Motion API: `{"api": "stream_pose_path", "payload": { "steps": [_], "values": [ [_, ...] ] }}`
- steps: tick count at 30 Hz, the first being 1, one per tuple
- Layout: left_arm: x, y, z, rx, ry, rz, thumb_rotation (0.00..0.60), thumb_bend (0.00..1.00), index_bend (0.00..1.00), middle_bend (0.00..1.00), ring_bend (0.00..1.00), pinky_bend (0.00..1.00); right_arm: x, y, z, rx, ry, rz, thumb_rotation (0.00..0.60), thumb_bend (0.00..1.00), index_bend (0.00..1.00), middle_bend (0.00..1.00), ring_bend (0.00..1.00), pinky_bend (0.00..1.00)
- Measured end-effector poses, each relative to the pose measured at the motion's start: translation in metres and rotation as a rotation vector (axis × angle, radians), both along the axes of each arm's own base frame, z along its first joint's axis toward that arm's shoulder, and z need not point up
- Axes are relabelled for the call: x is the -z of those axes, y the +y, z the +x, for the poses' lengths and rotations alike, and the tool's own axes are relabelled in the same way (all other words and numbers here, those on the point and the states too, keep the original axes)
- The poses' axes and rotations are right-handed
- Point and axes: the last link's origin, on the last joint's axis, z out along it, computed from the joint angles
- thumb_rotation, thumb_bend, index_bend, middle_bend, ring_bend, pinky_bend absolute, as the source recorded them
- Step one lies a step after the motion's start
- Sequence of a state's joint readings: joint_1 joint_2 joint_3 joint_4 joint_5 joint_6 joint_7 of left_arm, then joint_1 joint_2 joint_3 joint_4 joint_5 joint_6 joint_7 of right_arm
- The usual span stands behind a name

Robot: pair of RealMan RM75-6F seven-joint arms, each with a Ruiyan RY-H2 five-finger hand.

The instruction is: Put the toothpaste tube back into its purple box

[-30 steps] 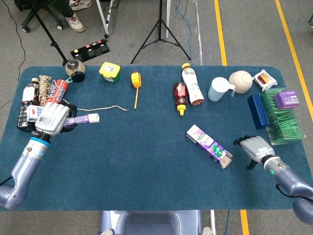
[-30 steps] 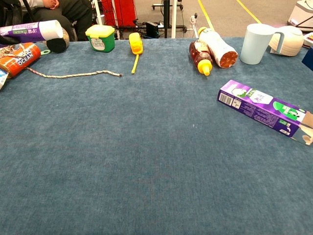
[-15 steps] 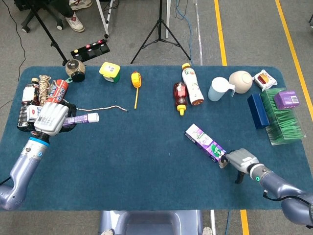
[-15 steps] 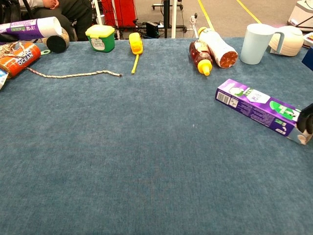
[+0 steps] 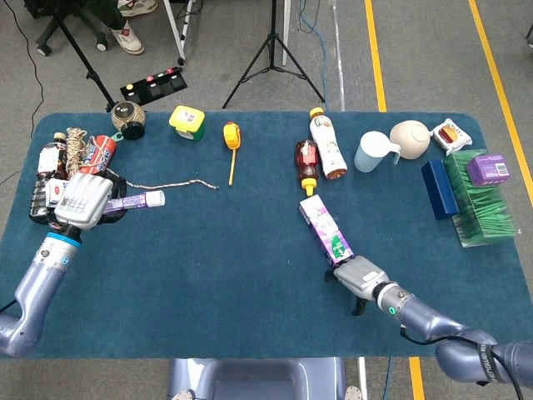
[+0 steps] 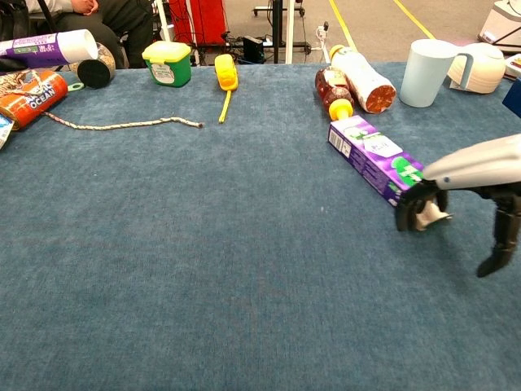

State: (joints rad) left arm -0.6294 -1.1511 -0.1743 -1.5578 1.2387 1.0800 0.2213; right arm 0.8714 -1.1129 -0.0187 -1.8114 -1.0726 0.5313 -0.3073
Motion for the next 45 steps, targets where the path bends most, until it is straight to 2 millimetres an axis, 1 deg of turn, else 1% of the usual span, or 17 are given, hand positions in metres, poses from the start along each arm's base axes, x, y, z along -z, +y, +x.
{"api": "stream_pose_path", "payload": {
  "steps": [4, 7, 15, 18, 20, 23, 25, 29, 38, 42, 45],
  "values": [
    [0.001, 0.001, -0.001, -0.002, 0.001, -0.002, 0.600, 0.38, 0.66, 0.59, 0.50, 0.67, 0.010, -0.002, 0.017, -0.023, -0.044, -0.007, 0.600, 0.02, 0.25, 0.26, 0.20, 0.25],
    [0.001, 0.001, -0.001, -0.003, -0.001, -0.003, 0.600, 0.38, 0.66, 0.59, 0.50, 0.67, 0.012, -0.004, 0.026, -0.028, -0.066, -0.015, 0.600, 0.02, 0.25, 0.26, 0.20, 0.25],
    [0.003, 0.003, -0.003, -0.009, -0.002, -0.006, 0.600, 0.38, 0.66, 0.59, 0.50, 0.67, -0.006, -0.013, 0.043, -0.019, -0.141, -0.083, 0.600, 0.04, 0.27, 0.29, 0.25, 0.24],
    [0.004, 0.004, -0.003, -0.013, -0.004, -0.006, 0.600, 0.38, 0.66, 0.59, 0.50, 0.67, -0.013, -0.018, 0.051, -0.005, -0.190, -0.106, 0.600, 0.05, 0.27, 0.27, 0.21, 0.22],
    [0.004, 0.004, -0.002, -0.015, -0.011, -0.006, 0.600, 0.38, 0.66, 0.59, 0.50, 0.67, -0.013, -0.024, 0.055, -0.001, -0.216, -0.118, 0.600, 0.05, 0.26, 0.25, 0.13, 0.15],
    [0.004, 0.005, 0.000, -0.014, -0.020, -0.007, 0.600, 0.38, 0.66, 0.59, 0.50, 0.67, -0.008, -0.033, 0.057, 0.004, -0.216, -0.122, 0.600, 0.05, 0.23, 0.20, 0.02, 0.04],
    [0.004, 0.005, 0.001, -0.011, -0.024, -0.006, 0.600, 0.38, 0.66, 0.59, 0.50, 0.67, -0.003, -0.036, 0.060, 0.010, -0.215, -0.119, 0.600, 0.05, 0.22, 0.17, 0.00, 0.01],
    [0.002, 0.004, 0.007, -0.002, -0.032, -0.001, 0.600, 0.38, 0.66, 0.59, 0.50, 0.67, 0.009, -0.049, 0.068, 0.018, -0.201, -0.130, 0.600, 0.05, 0.21, 0.14, 0.00, 0.00],
    [0.000, 0.005, 0.012, -0.006, -0.037, 0.001, 0.600, 0.38, 0.66, 0.59, 0.50, 0.67, 0.033, -0.074, 0.088, 0.048, -0.156, -0.211, 0.600, 0.05, 0.21, 0.14, 0.00, 0.00],
    [0.000, 0.006, 0.012, -0.010, -0.043, 0.001, 0.600, 0.38, 0.66, 0.59, 0.50, 0.67, 0.041, -0.085, 0.088, 0.070, -0.115, -0.252, 0.600, 0.05, 0.21, 0.14, 0.00, 0.00],
    [0.000, 0.006, 0.012, -0.012, -0.044, 0.003, 0.600, 0.38, 0.66, 0.59, 0.50, 0.67, 0.045, -0.093, 0.080, 0.093, -0.081, -0.281, 0.600, 0.05, 0.21, 0.14, 0.00, 0.00]
  ]
}}
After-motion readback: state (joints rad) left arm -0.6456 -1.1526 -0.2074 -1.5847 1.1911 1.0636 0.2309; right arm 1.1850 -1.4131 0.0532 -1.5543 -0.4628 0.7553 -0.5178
